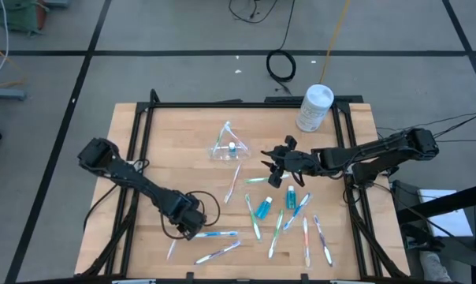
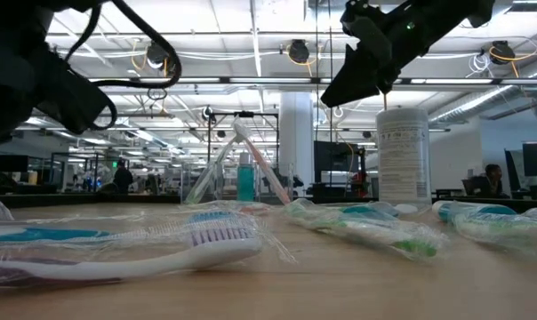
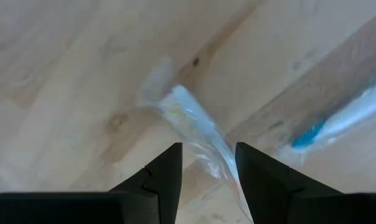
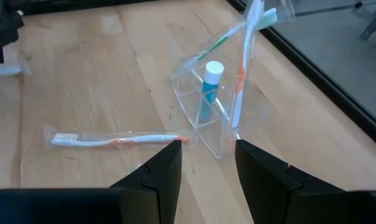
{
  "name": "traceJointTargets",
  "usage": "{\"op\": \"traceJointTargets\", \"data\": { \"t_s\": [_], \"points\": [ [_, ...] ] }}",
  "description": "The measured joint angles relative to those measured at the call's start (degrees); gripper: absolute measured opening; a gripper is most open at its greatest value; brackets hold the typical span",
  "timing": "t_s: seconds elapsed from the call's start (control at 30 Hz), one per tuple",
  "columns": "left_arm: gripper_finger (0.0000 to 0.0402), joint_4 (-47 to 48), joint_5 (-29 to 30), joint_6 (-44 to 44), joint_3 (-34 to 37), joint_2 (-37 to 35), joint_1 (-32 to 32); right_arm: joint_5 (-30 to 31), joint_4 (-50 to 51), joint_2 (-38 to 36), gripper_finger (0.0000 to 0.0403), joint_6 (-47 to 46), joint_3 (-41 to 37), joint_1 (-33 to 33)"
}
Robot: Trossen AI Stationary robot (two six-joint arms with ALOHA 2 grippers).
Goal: Pick & Place toothbrushing station
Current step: Put the orange toothbrush into the transparent organizer
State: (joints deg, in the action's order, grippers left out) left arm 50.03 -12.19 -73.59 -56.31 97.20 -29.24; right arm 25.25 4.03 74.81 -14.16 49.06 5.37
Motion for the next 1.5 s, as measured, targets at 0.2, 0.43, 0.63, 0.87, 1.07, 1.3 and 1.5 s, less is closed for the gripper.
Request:
{"op": "traceJointTargets", "data": {
  "t_s": [0.2, 0.43, 0.63, 0.87, 1.07, 1.3, 1.5],
  "points": [
    [0.0152, -0.1, -2.3, -1.3, 0.0, 0.0, 0.2, 0.0, -0.8, 0.0, 0.0141, 0.1, 0.0, 0.0],
    [0.0152, 0.1, -1.9, -0.3, 0.0, 0.0, -0.5, 0.0, -2.9, 0.0, 0.0141, 0.3, 0.0, 0.0],
    [0.0152, -0.9, 2.5, 0.2, 0.0, 0.0, -0.8, 0.0, -2.8, 0.0, 0.0141, 0.3, 0.0, 0.0],
    [0.0152, -1.2, 3.2, 0.2, 0.2, 0.0, -0.9, 0.0, -2.8, 0.0, 0.0141, 0.3, 0.0, 0.0],
    [0.0151, -12.1, 1.2, -1.3, 5.5, -0.4, -0.6, 0.0, -2.8, 0.0, 0.0141, 0.3, 0.0, 0.0],
    [0.0123, -12.7, -0.2, 2.2, 6.5, -0.3, 0.8, 0.0, -2.8, 0.0, 0.0141, 0.3, 0.0, 0.0],
    [0.0022, -11.5, -1.4, 5.6, 6.6, -0.8, 2.4, 0.0, -2.9, 0.0, 0.0141, 1.5, 0.0, 0.0]
  ]
}}
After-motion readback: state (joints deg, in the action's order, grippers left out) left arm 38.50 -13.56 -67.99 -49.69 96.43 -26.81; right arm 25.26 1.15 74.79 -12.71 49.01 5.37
